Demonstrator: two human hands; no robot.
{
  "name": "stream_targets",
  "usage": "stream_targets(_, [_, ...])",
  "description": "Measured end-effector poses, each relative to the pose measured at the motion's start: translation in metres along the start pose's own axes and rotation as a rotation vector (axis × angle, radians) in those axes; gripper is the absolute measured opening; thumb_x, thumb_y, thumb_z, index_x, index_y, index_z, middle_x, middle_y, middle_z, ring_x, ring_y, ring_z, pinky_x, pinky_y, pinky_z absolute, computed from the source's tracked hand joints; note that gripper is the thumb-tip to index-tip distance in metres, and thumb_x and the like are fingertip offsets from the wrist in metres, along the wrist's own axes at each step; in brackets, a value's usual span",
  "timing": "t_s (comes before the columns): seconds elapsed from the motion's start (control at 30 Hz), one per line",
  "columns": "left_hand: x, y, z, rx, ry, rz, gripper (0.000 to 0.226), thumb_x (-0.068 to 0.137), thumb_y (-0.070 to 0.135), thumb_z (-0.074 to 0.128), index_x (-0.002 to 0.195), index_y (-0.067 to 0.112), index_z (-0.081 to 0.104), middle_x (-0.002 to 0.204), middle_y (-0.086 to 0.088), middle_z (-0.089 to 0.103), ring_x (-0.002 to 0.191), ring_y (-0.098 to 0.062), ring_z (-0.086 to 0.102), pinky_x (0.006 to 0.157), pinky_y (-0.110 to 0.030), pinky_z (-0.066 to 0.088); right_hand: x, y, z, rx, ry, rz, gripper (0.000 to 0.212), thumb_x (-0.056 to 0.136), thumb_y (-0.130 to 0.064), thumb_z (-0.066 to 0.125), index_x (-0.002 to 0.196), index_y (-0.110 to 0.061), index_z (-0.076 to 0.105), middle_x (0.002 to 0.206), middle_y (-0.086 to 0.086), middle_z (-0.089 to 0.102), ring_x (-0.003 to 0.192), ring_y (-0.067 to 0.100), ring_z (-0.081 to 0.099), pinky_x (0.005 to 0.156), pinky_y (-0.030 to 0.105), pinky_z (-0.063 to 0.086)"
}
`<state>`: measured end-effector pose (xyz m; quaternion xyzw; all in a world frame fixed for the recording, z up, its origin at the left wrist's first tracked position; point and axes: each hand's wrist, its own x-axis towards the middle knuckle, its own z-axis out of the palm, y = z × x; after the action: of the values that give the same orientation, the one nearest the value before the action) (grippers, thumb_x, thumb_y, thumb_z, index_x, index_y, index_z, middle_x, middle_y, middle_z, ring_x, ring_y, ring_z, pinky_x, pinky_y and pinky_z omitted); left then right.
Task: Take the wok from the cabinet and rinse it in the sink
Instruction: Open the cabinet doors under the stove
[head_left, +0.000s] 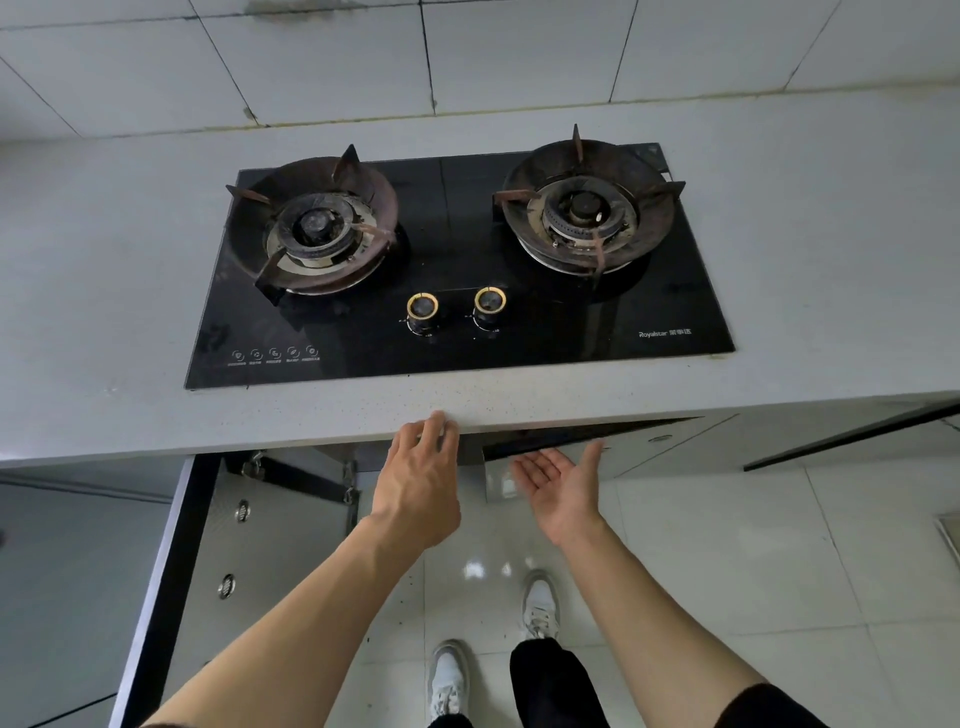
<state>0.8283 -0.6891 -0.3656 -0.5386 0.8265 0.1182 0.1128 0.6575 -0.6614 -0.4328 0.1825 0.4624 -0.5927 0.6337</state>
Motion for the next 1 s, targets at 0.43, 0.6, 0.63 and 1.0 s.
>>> stream_targets(0.43, [-0.001,-0.016,0.005,0.058,0.022,0.121,0.069,0.075,0.013,0.055,0.139,0.007,0.029,0.138,-0.007,0.03,0.117,-0.026,0.036,0.106,-0.033,0.037,-0.05,0.029,-0.05,-0.93,0.43,-0.32,0.023,0.074,-0.014,0.079,0.079,-0.003,0.06,0.076,0.011,0.069,0.066,0.023,0.066,0.063,0.033,0.056])
stream_targets(0.6, [0.001,-0.016,0.011,0.091,0.024,0.127,0.072,0.074,0.017,0.057,0.139,0.006,0.028,0.137,-0.009,0.029,0.114,-0.028,0.036,0.102,-0.033,0.039,-0.054,0.036,-0.069,-1.029,0.503,-0.417,0.027,0.076,-0.012,0.076,0.096,-0.007,0.057,0.086,0.008,0.069,0.075,0.02,0.067,0.055,0.021,0.045])
stream_targets(0.63, [0.001,-0.016,0.013,0.101,0.029,0.13,0.073,0.073,0.016,0.057,0.139,0.006,0.028,0.136,-0.009,0.03,0.113,-0.028,0.036,0.101,-0.032,0.04,-0.057,0.036,-0.071,-1.042,0.504,-0.437,0.031,0.078,-0.011,0.075,0.1,-0.008,0.053,0.089,0.005,0.067,0.078,0.018,0.065,0.059,0.02,0.045])
stream_targets(1.0, [-0.001,-0.006,0.011,0.194,0.008,0.108,0.072,0.079,0.021,0.058,0.141,0.002,0.026,0.135,-0.012,0.032,0.111,-0.028,0.038,0.096,-0.031,0.042,-0.1,0.027,-0.108,-1.428,0.463,-0.682,0.071,0.08,-0.002,0.07,0.141,-0.01,0.033,0.139,-0.001,0.025,0.114,0.014,0.046,0.095,0.015,0.035])
